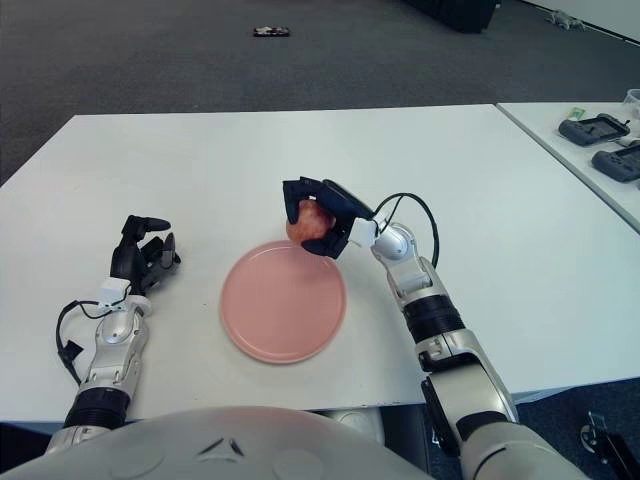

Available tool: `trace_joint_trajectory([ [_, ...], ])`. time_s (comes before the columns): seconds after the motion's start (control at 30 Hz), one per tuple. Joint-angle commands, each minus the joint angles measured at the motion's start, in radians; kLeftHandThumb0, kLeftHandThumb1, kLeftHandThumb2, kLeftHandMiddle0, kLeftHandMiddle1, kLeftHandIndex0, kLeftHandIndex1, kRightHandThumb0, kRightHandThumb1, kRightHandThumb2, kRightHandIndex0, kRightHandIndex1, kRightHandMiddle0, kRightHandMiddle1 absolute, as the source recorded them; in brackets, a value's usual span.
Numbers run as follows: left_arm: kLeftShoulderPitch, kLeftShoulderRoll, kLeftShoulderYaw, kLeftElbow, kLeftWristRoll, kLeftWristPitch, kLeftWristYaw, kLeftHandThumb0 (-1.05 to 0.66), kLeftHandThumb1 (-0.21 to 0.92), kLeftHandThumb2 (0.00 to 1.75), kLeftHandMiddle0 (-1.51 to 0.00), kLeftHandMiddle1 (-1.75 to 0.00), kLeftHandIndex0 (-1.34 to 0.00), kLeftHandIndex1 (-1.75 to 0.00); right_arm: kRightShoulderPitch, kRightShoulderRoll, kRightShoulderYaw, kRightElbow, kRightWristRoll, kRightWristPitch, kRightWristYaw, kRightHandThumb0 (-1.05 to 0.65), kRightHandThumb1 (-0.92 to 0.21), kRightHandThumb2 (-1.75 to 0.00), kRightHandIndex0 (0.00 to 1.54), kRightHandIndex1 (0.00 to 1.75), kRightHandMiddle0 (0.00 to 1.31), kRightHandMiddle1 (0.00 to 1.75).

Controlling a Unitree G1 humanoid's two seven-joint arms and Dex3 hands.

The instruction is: Put the apple into the plate.

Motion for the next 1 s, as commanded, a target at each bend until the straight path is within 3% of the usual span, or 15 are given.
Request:
trace_joint_trajectory([
  [0.0, 0.016, -0.011, -0.008, 0.037, -0.001, -0.019, -0.010, -0.38, 0.70, 0.83, -0.85, -1.75, -0.33, -1.75, 0.022, -0.020, 0.022, -0.037, 0.028, -0.022, 0.048, 0.00, -0.01, -1.63, 0.89, 1.63, 0.61, 1.75],
  [0.2, 0.015, -0.012, -0.007, 0.041, -0.004, -0.022, -0.013, -0.38, 0.70, 0.83, -0.85, -1.75, -0.33, -1.75, 0.057, -0.050, 0.049, -0.082, 0.001, -0.034, 0.092, 0.00, -0.01, -1.64, 0.89, 1.64, 0.61, 1.75],
  [0.57, 0.015, -0.012, -0.006, 0.038, 0.003, -0.009, -0.002, -0.38, 0.68, 0.85, -0.87, -1.75, -0.34, -1.75, 0.067, -0.086, 0.119, -0.085, -0.155, -0.126, 0.073, 0.00, -0.01, -1.64, 0.88, 1.66, 0.61, 1.75],
  [0.77, 0.018, -0.011, -0.007, 0.033, -0.004, -0.006, -0.012, -0.38, 0.68, 0.85, -0.87, -1.75, -0.34, -1.75, 0.045, -0.099, 0.146, -0.041, -0.319, -0.211, -0.017, 0.00, -0.03, -1.64, 0.85, 1.71, 0.59, 1.75],
  [0.97, 0.022, -0.012, -0.008, 0.024, -0.006, -0.001, -0.014, -0.38, 0.70, 0.83, -0.85, -1.75, -0.33, -1.75, 0.028, -0.103, 0.142, -0.015, -0.560, -0.323, -0.243, 0.00, -0.01, -1.68, 0.86, 1.74, 0.60, 1.75],
])
